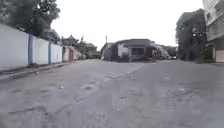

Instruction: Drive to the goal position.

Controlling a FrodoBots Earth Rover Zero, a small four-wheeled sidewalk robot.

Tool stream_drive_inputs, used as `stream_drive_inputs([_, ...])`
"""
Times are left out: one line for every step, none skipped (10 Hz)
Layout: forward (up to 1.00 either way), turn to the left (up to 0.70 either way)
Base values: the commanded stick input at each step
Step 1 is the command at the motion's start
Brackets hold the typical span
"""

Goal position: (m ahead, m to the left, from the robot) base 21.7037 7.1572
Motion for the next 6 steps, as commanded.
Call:
stream_drive_inputs([1.0, -0.03])
stream_drive_inputs([1.0, 0.0])
stream_drive_inputs([1.0, 0.0])
stream_drive_inputs([1.0, 0.0])
stream_drive_inputs([1.0, 0.0])
stream_drive_inputs([1.0, 0.0])
